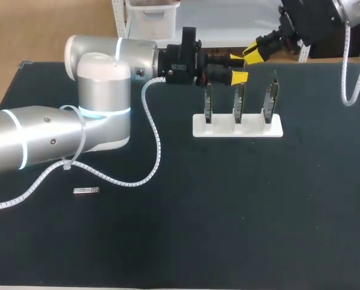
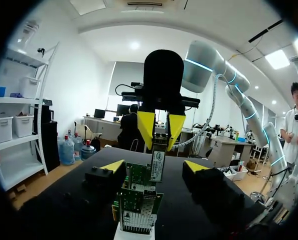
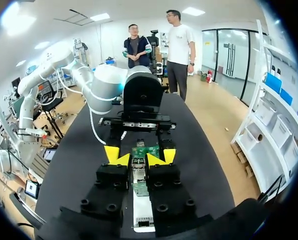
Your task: Pick up the optical module with the left hand, and insert it into the network port with the right hand.
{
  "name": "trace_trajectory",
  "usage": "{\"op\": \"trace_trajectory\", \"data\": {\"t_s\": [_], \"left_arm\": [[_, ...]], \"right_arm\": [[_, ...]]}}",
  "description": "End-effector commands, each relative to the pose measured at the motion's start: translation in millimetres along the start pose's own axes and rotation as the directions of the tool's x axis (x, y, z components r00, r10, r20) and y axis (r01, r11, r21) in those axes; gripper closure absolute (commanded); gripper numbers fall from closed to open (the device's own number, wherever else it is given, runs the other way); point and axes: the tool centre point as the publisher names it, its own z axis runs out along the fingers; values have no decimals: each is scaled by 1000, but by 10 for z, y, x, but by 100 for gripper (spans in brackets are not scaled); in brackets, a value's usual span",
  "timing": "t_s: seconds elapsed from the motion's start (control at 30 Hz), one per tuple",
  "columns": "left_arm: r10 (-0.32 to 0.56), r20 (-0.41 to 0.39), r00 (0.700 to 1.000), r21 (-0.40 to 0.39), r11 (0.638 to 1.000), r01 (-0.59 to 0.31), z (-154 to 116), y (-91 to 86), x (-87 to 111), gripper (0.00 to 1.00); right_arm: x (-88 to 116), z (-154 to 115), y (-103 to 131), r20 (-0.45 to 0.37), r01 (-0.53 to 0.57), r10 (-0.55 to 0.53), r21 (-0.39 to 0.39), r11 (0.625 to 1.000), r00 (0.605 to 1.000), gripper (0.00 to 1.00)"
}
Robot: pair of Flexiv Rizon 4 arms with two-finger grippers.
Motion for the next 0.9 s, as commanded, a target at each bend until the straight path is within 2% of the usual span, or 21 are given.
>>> {"op": "trace_trajectory", "data": {"t_s": [0.03, 0.17, 0.4, 0.5, 0.67, 0.7, 0.77, 0.9], "left_arm": [[0, -1, 1000, 3, 1000, 0, 6, 18, 2, 0], [27, -42, 999, -19, 999, -28, -78, 12, -25, 0], [68, -216, 974, -38, 996, -78, -193, 21, -29, 0], [73, -311, 948, -32, 996, -88, -237, 31, 9, 0], [68, -418, 906, -26, 996, -87, -313, 70, 79, 0], [69, -452, 889, -25, 996, -90, -314, 68, 96, 0], [71, -465, 882, -17, 996, -89, -318, 66, 118, 0], [80, -527, 846, 4, 996, -91, -285, 47, 183, 0]], "right_arm": [[-25, -42, -48, -10, 1, -1, 0, 1000, 1000, 100], [-22, -52, -54, -6, 0, 0, 7, 1000, 1000, 100], [-23, -41, -49, 0, 0, 0, 4, 1000, 1000, 100], [-22, -40, -49, 0, 2, -2, 2, 1000, 1000, 100], [-19, -46, -52, 1, 0, 0, 6, 1000, 1000, 100], [-18, -47, -52, 2, -1, 1, 7, 1000, 1000, 100], [-19, -48, -52, 3, -2, 2, 8, 1000, 1000, 100], [-21, -45, -52, 5, -3, 2, 8, 1000, 1000, 100]]}}
